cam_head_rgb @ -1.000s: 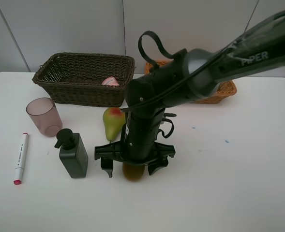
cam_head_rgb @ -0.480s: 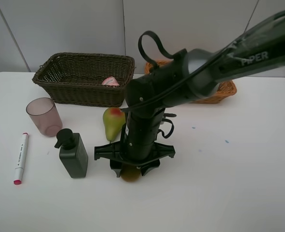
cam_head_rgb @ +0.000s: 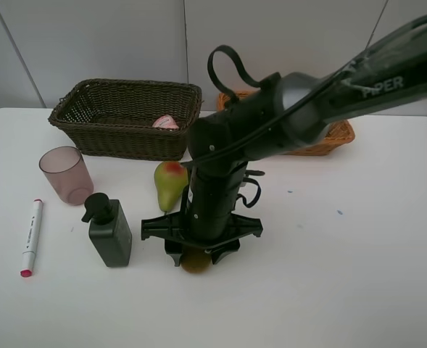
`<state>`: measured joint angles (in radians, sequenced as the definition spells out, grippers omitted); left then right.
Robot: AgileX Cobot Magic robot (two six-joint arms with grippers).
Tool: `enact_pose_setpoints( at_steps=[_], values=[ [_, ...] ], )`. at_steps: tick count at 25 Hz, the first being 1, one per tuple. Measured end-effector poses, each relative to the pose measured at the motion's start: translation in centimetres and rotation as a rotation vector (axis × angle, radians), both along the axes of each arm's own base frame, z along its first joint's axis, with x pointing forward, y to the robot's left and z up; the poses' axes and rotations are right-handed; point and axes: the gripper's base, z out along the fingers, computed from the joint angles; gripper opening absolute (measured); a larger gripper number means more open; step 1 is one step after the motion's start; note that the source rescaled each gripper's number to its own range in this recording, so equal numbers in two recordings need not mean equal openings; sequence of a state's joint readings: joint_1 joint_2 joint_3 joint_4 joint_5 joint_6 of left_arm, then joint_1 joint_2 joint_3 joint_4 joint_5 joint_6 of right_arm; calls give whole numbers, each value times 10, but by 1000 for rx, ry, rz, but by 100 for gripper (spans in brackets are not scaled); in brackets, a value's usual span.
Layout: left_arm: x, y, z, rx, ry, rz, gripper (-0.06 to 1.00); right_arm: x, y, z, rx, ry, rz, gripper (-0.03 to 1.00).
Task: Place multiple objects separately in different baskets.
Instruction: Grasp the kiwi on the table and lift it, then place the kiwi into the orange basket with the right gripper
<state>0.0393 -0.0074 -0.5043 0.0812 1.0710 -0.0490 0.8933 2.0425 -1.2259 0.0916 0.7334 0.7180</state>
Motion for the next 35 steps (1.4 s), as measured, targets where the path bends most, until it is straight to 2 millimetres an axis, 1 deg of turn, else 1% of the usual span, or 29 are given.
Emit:
enact_pose_setpoints(
  at_steps=[3, 5, 11, 17, 23, 26, 29, 35],
  values=[
    [0, 0, 0, 0, 0, 0, 89, -1, -1, 9, -1, 4, 3, 36],
    [0, 0, 0, 0, 0, 0, 89, -1, -2, 21, 2, -2, 9, 36],
    [0, 0, 0, 0, 0, 0, 89, 0, -1, 70, 13, -30, 32, 36],
    [0, 0, 0, 0, 0, 0, 89, 4, -6, 118, -35, -83, 69, 36],
    [0, 0, 0, 0, 0, 0, 89, 9, -11, 167, -35, -194, 82, 36],
    [0, 0, 0, 0, 0, 0, 89, 16, -16, 186, -12, -251, 64, 36],
    [0, 0, 0, 0, 0, 0, 89, 29, -26, 193, -16, -285, 34, 36],
    [0, 0, 0, 0, 0, 0, 89, 62, -59, 195, -62, -334, -8, 36]
  ],
)
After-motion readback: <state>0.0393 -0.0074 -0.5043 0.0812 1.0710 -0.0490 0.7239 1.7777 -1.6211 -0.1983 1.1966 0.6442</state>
